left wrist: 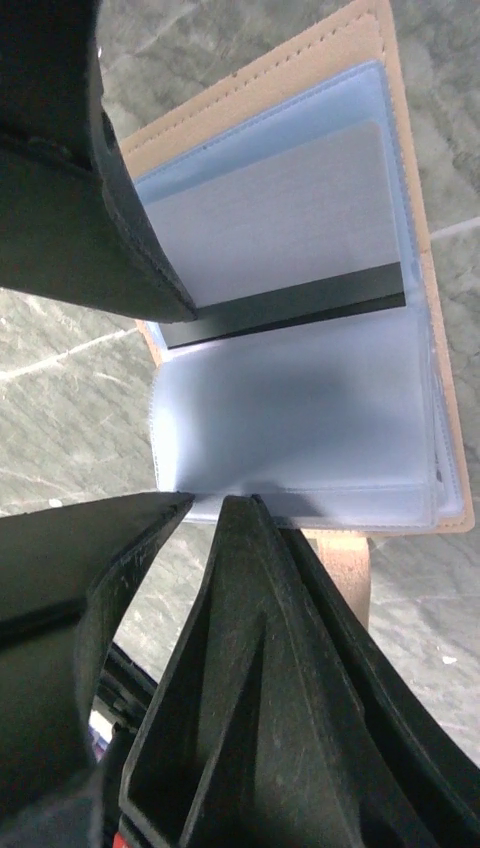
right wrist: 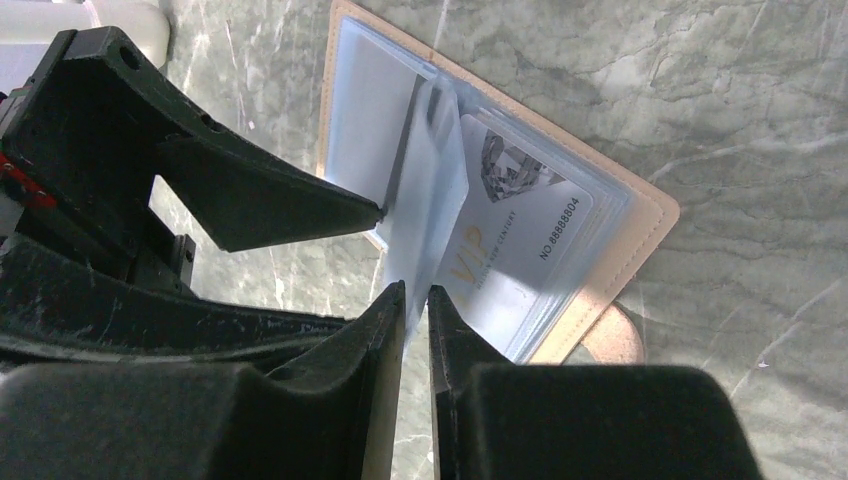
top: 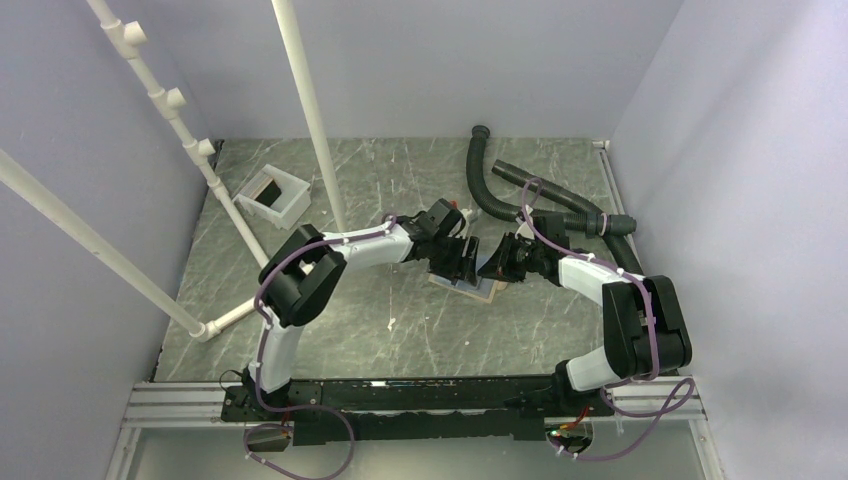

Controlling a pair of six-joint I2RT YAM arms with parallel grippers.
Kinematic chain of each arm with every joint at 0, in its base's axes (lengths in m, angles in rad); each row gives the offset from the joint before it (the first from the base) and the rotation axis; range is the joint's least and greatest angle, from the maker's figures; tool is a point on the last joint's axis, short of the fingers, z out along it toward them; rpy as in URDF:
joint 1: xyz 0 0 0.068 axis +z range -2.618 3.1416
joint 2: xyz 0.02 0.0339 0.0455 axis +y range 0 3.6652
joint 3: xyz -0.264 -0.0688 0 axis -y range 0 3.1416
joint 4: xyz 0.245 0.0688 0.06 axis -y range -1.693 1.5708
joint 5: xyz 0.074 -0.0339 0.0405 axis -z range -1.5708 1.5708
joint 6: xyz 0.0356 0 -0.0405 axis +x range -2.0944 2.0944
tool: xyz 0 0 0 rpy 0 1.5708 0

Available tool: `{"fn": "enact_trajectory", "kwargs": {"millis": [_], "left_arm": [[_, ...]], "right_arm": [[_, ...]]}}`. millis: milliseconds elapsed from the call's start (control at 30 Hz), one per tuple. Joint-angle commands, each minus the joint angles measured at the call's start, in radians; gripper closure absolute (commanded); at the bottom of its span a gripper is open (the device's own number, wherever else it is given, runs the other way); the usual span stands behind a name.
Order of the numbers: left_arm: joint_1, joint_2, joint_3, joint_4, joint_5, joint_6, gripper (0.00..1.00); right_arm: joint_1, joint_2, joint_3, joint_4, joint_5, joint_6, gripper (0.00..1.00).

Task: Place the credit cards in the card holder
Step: Insert the credit card into the card holder.

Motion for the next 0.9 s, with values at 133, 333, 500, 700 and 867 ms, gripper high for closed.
{"fn": "enact_trajectory", "kwargs": {"millis": [133, 333, 500, 700, 867], "left_arm": [[-0.003, 0.040, 0.045, -0.065, -0.092, -0.029, 0.41], [0.013, 0.008, -0.012, -0.052, -0.141, -0.081, 0.49], [0.044, -0.048, -0.094, -0.007, -0.152, -0.129, 0.53], [0.051, -0.124, -0.131, 0.013, -0.137, -0.130, 0.46], [0.052, -0.290, -0.186, -0.011, -0.094, -0.072, 0.28]], "right_arm": [[-0.002, -0.023, 0.019, 0.033, -0.018, 0.002, 0.81], [-0.002, -0.012, 0.015, 0.038, -0.009, -0.001, 0.77], [0.000, -0.035, 0.038, -0.123, 0.206, -0.045, 0.77], [0.059, -0.187, 0.057, -0.205, 0.362, -0.099, 0.67], [0.123, -0.200, 0.099, -0.209, 0.312, -0.157, 0.58]]}}
